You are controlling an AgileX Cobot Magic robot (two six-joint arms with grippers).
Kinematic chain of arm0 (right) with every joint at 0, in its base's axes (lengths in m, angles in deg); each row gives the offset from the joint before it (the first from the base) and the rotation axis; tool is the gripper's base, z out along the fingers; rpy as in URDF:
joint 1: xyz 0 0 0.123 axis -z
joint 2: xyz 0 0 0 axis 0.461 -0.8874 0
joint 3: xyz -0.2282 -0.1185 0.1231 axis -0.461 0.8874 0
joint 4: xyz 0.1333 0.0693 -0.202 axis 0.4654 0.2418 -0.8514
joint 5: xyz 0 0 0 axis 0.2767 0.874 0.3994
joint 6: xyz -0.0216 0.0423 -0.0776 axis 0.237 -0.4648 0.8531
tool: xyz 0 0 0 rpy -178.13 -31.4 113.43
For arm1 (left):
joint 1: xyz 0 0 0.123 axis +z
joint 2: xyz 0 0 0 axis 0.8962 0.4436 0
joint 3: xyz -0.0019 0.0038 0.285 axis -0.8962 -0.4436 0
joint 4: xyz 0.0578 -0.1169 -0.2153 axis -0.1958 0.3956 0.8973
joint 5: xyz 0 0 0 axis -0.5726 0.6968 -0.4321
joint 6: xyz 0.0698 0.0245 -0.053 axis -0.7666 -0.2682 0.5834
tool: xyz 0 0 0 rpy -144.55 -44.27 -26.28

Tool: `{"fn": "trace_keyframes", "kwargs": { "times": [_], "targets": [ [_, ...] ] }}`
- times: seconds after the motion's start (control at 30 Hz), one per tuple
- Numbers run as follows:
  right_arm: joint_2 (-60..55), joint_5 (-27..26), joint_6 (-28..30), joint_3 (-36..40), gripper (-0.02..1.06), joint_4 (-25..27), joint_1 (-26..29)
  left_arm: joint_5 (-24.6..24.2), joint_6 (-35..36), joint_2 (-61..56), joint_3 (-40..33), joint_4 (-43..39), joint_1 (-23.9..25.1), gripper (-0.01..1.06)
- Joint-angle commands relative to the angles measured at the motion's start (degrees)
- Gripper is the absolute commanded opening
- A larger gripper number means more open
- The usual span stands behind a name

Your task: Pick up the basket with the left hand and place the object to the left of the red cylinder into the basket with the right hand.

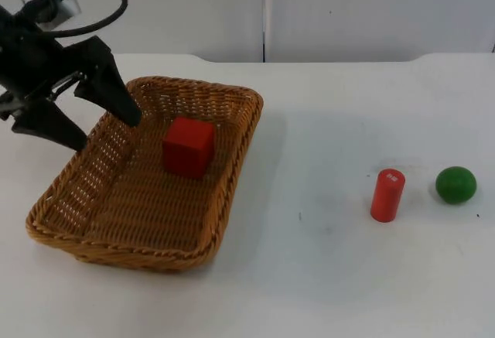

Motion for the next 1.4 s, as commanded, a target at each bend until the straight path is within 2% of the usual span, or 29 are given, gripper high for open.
{"fn": "trace_keyframes", "kwargs": {
  "times": [0.0,0.13,0.37,0.9,1.13,1.37],
  "targets": [
    [0.31,-0.80,0.08,0.31,0.69,-0.22,0.16,-4.19,1.66,-1.17,0.25,-0.45,-0.04,0.84],
    [0.31,-1.00,0.08,0.31,0.69,-0.22,0.16,-8.92,4.55,-3.37,-0.43,-1.08,-0.27,0.84],
    [0.31,-1.00,0.08,0.31,0.69,-0.22,0.16,-8.82,5.37,-9.84,-5.21,-2.14,-0.25,0.84],
    [0.31,-0.77,-0.28,0.31,0.69,-0.11,0.16,-3.01,6.80,-29.18,-20.09,-4.06,-0.25,0.84],
    [0.31,-0.90,-1.80,0.31,0.69,-0.11,0.16,-1.82,6.80,-40.75,-26.20,-3.95,-0.25,0.84],
    [0.31,-1.13,-2.94,0.35,0.69,-0.23,0.16,1.97,6.80,-55.04,-30.49,-3.85,-0.25,0.84]
  ]
}}
